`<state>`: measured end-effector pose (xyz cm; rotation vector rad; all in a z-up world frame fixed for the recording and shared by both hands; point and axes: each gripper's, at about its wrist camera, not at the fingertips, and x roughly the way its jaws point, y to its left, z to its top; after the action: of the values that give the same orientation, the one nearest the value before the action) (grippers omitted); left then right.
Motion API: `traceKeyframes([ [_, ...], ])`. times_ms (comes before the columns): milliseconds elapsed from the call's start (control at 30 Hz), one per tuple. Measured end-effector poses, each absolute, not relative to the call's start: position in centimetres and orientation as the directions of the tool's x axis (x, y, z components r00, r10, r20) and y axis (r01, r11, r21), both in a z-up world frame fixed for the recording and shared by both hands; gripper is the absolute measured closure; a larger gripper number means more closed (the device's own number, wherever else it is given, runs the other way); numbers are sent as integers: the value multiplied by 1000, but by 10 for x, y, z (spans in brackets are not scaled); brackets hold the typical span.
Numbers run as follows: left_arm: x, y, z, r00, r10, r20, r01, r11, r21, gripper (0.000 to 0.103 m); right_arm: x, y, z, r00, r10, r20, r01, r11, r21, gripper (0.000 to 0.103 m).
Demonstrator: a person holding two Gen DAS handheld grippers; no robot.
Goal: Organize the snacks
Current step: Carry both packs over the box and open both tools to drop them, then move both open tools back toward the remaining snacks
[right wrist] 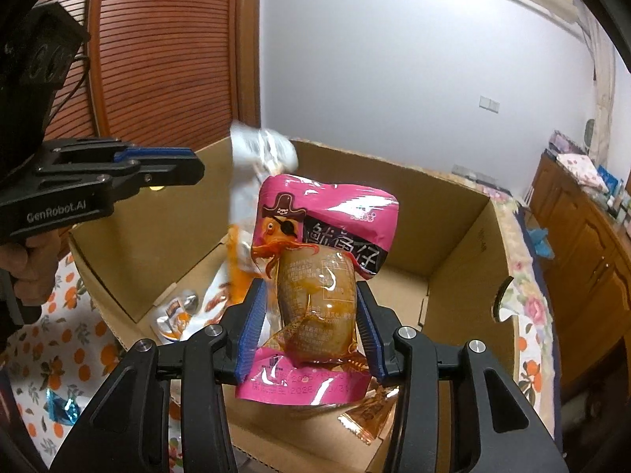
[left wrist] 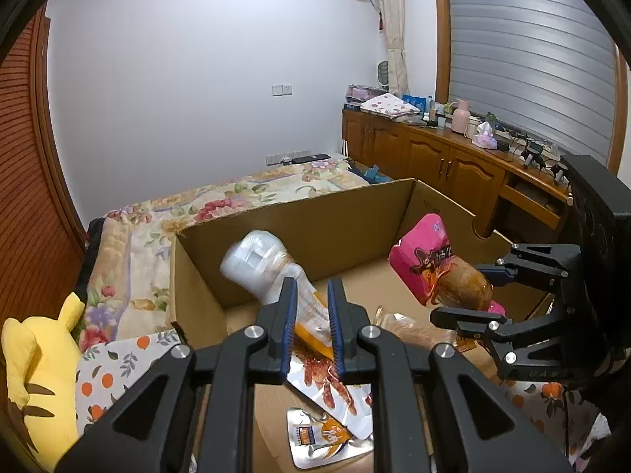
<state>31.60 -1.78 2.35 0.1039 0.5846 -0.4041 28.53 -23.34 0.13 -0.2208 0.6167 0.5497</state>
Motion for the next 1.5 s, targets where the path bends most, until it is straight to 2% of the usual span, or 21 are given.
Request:
traceKeyframes([
  [367, 308, -17, 21, 753, -343, -561, 401, 916, -23, 87, 292, -238, 0, 661, 430, -615, -541, 841, 7, 54],
  [467, 305, -16, 21, 753, -344, -561, 400, 916, -24, 86, 291, -239, 0, 678, 409, -611, -522, 853, -9, 48],
  [1000, 265, -9, 30, 767, -332, -548, 387, 922, -18, 82, 260, -240, 13, 705, 406, -581, -516, 856, -29, 45],
  [1400, 225, -1, 28, 773, -329, -543, 381, 924, -19, 70, 214, -244, 24, 722, 410, -557, -512, 859, -31, 45],
  [1500, 216, 1, 24, 769, -335, -545, 385, 923, -25, 62, 202, -246, 23, 723, 409, -556, -509, 860, -29, 44],
])
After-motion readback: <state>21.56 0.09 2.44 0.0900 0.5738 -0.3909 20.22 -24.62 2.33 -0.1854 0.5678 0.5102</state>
